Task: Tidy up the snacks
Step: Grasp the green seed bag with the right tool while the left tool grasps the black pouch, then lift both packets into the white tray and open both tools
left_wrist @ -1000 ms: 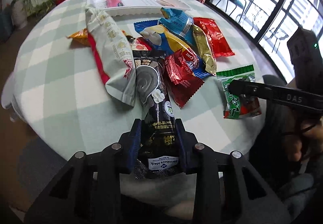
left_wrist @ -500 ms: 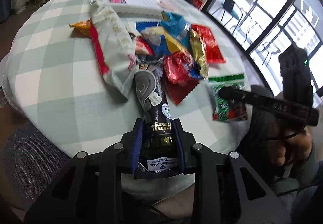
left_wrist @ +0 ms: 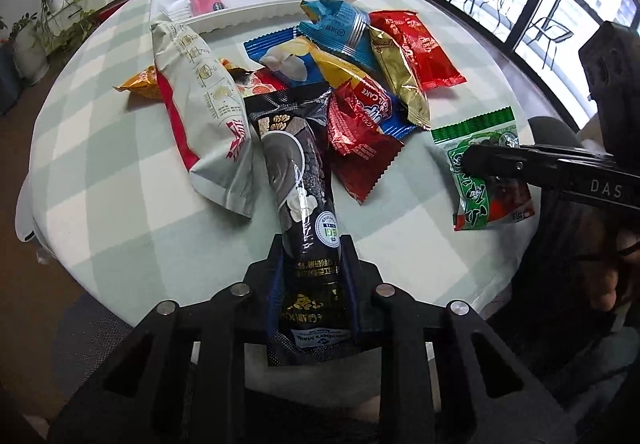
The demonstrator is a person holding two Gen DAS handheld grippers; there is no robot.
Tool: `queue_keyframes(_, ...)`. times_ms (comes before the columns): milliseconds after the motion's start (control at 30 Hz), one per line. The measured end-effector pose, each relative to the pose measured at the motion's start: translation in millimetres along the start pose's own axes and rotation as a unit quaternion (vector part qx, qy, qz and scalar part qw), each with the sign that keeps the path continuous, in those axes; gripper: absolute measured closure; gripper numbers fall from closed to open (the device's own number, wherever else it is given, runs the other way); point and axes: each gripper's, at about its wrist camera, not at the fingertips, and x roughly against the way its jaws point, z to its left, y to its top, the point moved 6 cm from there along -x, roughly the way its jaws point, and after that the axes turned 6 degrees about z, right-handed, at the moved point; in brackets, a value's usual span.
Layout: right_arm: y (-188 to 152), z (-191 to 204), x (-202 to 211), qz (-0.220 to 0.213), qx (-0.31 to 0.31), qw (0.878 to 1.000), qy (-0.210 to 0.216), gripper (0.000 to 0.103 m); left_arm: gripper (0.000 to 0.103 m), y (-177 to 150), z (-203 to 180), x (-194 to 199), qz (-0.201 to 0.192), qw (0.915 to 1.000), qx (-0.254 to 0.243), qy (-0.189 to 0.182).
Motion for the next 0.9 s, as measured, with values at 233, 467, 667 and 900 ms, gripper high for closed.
queue_keyframes(233, 0, -1, 5, -0.011, 0.002, 1.000, 0.003, 0.086, 0.082, -10, 7, 6, -0.022, 0.9977, 0.041, -0.049)
queue_keyframes(467, 5, 3, 15, -0.030, 0.005, 0.999, 0.015, 0.088, 0.082, -19, 14, 27, -0.057, 0.9859, 0.094, -0.126)
queue_keyframes(667, 7, 3, 19, -0.032, 0.003, 0.999, 0.023, 0.089, 0.082, -11, 8, 52, -0.095, 0.9794, 0.098, -0.149)
queue_keyframes(900, 15, -2, 35, -0.048, -0.011, 0.998, 0.047, 0.089, 0.082, 3, 7, 81, -0.129, 0.9698, 0.100, -0.181)
